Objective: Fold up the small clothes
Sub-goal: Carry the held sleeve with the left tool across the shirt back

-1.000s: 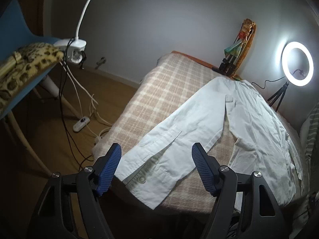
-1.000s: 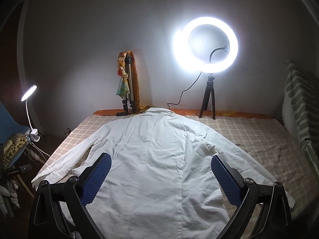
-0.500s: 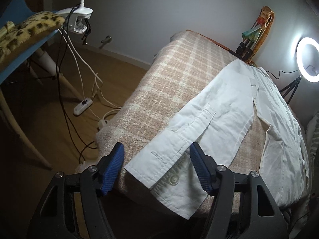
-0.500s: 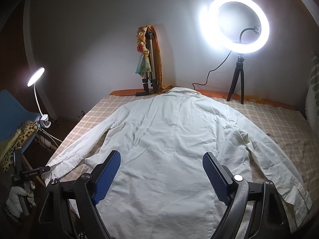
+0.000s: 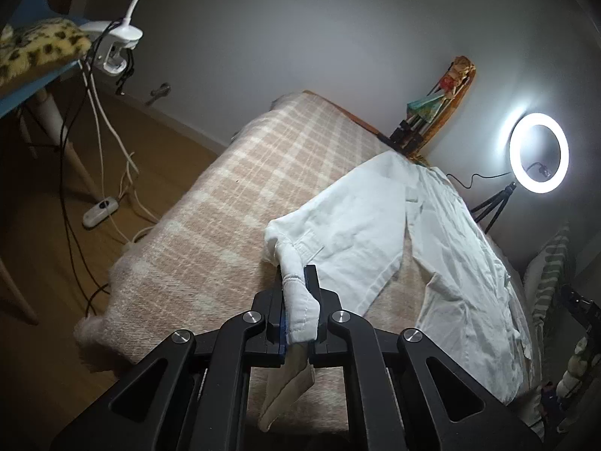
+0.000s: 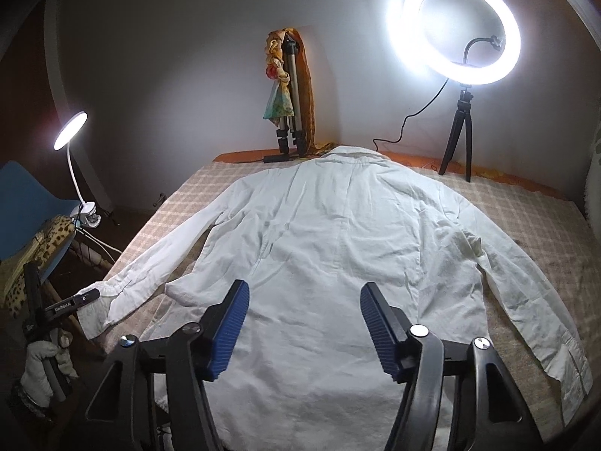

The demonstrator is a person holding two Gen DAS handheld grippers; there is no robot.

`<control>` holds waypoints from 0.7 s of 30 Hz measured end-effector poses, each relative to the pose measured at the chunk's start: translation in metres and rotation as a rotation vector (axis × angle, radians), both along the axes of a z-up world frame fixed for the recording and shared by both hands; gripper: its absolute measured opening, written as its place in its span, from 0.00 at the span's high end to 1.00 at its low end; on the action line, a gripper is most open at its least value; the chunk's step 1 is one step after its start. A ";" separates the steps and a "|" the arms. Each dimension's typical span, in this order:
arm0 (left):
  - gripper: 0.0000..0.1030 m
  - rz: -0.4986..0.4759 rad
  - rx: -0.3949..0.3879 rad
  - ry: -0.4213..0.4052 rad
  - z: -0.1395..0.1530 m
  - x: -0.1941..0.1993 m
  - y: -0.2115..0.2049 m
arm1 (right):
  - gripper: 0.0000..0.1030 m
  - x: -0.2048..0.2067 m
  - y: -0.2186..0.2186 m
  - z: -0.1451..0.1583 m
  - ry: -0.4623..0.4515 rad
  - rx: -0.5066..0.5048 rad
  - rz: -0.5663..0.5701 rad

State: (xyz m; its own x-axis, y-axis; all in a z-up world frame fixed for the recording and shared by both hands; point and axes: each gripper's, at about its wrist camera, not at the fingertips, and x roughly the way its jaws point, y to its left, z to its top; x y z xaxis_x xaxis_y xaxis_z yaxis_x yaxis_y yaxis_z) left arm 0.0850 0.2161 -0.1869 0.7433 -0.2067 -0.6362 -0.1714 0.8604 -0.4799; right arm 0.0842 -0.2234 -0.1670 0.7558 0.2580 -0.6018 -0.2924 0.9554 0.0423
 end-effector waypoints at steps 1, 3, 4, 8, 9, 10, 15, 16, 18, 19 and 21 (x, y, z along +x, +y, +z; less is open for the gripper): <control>0.94 -0.008 0.002 -0.017 0.005 -0.001 -0.004 | 0.52 0.002 -0.001 -0.002 0.018 0.010 0.006; 0.95 -0.037 -0.007 -0.057 0.015 -0.002 -0.012 | 0.63 0.005 -0.003 -0.006 0.045 0.031 0.024; 0.95 -0.052 -0.007 -0.074 0.022 -0.003 -0.018 | 0.64 0.007 -0.004 -0.008 0.058 0.039 0.032; 0.95 -0.156 0.010 -0.147 0.045 -0.003 -0.052 | 0.70 0.018 -0.003 -0.014 0.096 0.052 0.057; 0.95 -0.192 0.016 -0.163 0.050 -0.003 -0.063 | 0.72 0.023 -0.003 -0.015 0.111 0.065 0.066; 0.95 -0.232 0.021 -0.174 0.054 -0.002 -0.075 | 0.72 0.028 -0.004 -0.015 0.124 0.078 0.072; 0.95 -0.467 0.114 -0.183 0.057 0.003 -0.145 | 0.73 0.066 -0.005 -0.019 0.201 0.131 0.097; 0.95 -0.510 0.135 -0.178 0.054 0.002 -0.157 | 0.73 0.079 -0.003 -0.021 0.230 0.144 0.114; 0.95 -0.583 0.184 -0.160 0.045 0.002 -0.178 | 0.71 0.102 0.006 -0.022 0.274 0.160 0.163; 0.95 -0.609 0.207 -0.151 0.042 0.000 -0.186 | 0.71 0.111 0.012 -0.022 0.284 0.158 0.179; 0.95 -0.642 0.233 -0.125 0.033 0.001 -0.192 | 0.66 0.134 0.028 -0.021 0.305 0.146 0.226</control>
